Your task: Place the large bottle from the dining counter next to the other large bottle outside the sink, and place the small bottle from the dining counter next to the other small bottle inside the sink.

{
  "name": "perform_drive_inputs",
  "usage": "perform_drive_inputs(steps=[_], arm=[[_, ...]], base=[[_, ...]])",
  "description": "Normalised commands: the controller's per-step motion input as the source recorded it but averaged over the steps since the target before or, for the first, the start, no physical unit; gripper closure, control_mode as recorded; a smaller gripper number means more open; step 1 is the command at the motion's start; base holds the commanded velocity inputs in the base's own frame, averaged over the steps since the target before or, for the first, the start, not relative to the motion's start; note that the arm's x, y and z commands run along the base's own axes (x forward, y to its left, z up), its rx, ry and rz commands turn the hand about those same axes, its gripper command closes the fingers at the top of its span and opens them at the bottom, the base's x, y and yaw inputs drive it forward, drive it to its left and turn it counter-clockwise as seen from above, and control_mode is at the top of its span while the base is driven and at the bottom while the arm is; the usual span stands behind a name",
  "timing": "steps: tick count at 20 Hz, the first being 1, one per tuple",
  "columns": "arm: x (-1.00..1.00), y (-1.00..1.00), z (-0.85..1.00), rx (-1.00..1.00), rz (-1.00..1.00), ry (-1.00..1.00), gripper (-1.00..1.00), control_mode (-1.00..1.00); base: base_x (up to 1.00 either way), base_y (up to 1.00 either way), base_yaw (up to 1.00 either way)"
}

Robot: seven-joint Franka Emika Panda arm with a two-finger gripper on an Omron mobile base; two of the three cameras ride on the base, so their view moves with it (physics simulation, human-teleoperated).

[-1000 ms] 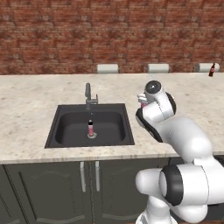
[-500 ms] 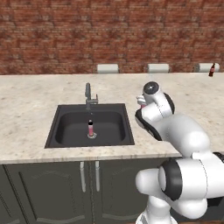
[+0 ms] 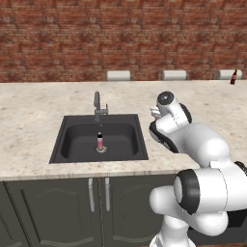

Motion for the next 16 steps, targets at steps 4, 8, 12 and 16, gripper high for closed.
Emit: perform_drive_inputs(steps=[4, 8, 12, 16], arm=[[0.06, 0.00, -0.11, 0.00, -0.01, 0.01, 1.00, -1.00], [0.08, 0.00, -0.11, 0.00, -0.01, 0.01, 1.00, -1.00], [0.11, -0.04, -0.10, 0.00, -0.01, 0.01, 1.00, -1.00], [0.12, -0.04, -0.10, 0.00, -0.01, 0.01, 1.00, -1.00]], base=[[0.00, 0.00, 0.00], [0.00, 0.00, 0.00], [0.00, 0.00, 0.00], [0.00, 0.00, 0.00]])
